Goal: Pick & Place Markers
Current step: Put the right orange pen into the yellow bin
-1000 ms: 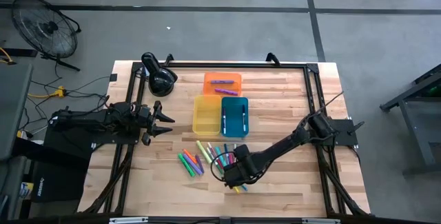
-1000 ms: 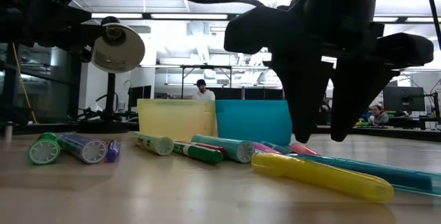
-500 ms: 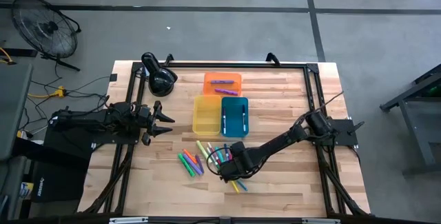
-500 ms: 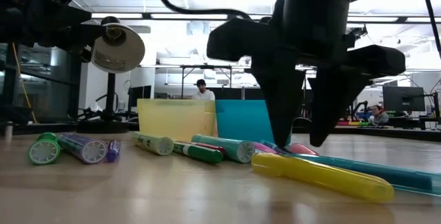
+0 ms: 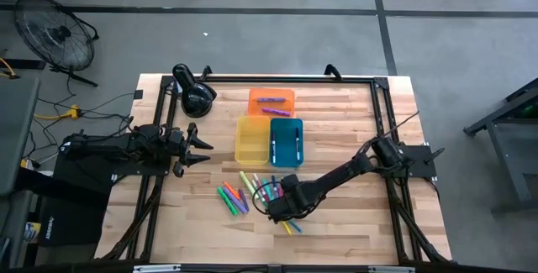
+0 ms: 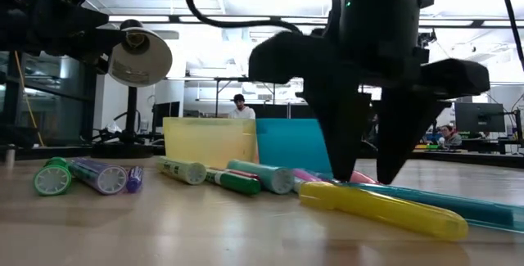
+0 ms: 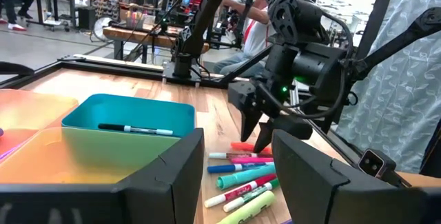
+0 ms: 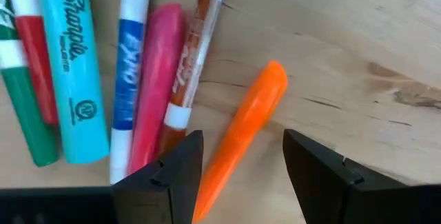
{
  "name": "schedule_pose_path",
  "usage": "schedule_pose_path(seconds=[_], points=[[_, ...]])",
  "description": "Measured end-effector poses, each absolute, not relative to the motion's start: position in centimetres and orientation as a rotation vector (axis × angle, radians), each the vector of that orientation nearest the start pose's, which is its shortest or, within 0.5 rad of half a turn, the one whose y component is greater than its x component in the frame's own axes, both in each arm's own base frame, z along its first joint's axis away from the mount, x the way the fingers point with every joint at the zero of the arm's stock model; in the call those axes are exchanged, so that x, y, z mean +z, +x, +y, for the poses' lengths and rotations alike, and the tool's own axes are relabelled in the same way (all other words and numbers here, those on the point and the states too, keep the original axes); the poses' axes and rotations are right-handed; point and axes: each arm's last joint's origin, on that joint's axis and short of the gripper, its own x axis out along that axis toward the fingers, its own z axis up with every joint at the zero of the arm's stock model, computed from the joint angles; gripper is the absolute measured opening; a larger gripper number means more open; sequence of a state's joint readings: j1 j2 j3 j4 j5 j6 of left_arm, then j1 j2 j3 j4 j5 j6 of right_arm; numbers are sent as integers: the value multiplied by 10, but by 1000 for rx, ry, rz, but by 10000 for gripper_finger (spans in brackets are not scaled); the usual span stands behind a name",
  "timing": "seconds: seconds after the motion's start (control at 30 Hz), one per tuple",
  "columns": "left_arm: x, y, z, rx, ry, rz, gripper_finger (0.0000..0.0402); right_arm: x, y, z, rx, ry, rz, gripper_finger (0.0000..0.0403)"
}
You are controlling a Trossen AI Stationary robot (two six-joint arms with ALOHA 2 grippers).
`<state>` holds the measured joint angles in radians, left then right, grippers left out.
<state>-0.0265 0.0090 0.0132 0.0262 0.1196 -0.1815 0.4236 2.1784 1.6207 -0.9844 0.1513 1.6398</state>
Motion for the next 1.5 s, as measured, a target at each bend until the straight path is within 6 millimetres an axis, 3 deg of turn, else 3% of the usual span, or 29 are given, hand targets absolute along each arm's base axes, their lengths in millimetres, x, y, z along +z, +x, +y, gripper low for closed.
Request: schedule_pose_path(seconds=[0.53, 0.83, 1.3, 1.5], points=[[170, 97, -6, -148, -180, -17, 170, 144, 379, 164, -960, 902, 1238, 168], [170, 97, -6, -148, -180, -17, 170, 125, 376, 156, -923, 967, 1270, 135], [170, 97, -6, -148, -180, -17, 170, 122, 375, 154, -885, 900, 1294, 131], [170, 97, -6, -148, -180, -17, 170, 122, 375, 153, -865, 866, 1311, 100]])
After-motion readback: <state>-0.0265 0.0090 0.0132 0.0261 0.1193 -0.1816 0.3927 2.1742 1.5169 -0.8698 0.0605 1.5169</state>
